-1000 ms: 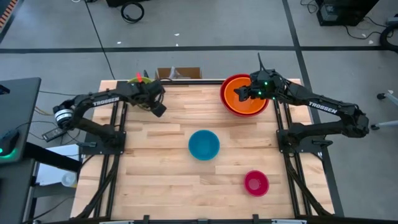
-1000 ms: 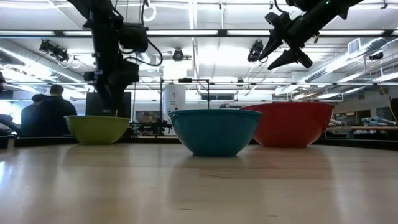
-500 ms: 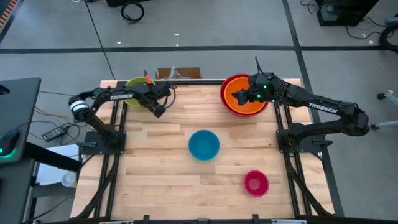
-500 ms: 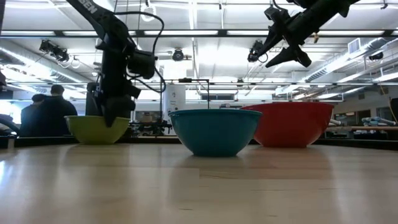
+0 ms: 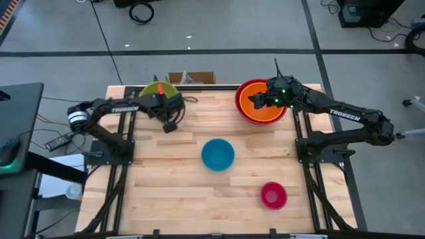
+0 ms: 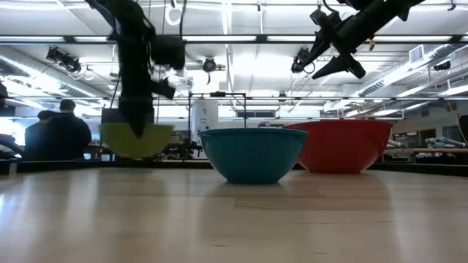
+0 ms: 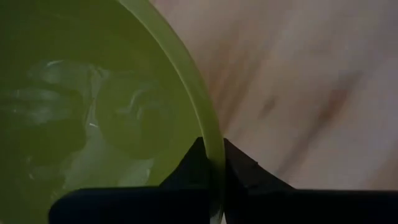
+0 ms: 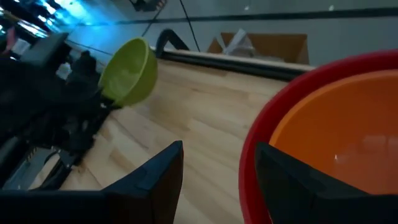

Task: Nest bowls inside each other
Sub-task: Stack the green bowl on top of the orange bowl

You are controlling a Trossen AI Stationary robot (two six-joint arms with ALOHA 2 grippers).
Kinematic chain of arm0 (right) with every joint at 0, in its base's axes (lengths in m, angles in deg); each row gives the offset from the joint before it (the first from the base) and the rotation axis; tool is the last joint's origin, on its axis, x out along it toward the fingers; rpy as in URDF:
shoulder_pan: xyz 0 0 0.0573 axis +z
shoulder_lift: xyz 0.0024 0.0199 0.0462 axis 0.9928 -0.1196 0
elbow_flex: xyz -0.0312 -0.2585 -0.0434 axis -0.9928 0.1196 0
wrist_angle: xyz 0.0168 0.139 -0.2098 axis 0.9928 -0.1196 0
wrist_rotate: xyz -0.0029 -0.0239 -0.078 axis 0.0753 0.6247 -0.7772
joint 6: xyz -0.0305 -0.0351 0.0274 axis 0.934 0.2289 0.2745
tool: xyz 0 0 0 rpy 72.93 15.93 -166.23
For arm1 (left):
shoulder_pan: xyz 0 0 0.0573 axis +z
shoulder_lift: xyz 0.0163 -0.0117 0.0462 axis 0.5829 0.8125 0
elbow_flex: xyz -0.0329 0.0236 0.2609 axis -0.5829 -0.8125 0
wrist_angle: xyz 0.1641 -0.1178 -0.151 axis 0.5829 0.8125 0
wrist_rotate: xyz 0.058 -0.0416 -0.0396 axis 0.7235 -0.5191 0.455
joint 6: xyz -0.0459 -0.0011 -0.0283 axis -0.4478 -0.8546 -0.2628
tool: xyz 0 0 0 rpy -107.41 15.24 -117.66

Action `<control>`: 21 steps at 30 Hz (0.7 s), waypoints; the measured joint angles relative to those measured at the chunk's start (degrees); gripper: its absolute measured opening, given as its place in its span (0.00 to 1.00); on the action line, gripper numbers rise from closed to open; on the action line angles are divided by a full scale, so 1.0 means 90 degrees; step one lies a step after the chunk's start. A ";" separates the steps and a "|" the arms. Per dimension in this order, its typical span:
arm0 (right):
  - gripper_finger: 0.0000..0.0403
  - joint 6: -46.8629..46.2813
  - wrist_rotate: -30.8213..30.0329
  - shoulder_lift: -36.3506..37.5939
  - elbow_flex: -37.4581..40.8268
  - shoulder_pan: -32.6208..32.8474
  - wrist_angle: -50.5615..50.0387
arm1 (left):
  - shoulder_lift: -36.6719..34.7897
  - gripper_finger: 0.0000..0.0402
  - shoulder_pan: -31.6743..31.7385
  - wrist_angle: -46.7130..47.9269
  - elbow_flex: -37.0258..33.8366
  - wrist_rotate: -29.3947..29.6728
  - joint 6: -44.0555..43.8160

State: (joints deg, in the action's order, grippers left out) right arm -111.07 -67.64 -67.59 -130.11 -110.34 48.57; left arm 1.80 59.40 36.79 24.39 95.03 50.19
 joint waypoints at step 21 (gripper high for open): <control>0.51 0.1951 -0.0247 -0.2126 -0.1744 0.0943 0.1575 | -0.0876 0.03 -0.2674 -0.0725 0.0055 0.3548 0.4957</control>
State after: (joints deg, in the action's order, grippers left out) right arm -93.51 -69.87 -86.72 -145.80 -101.85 62.75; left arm -6.08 35.33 30.26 24.88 126.97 94.80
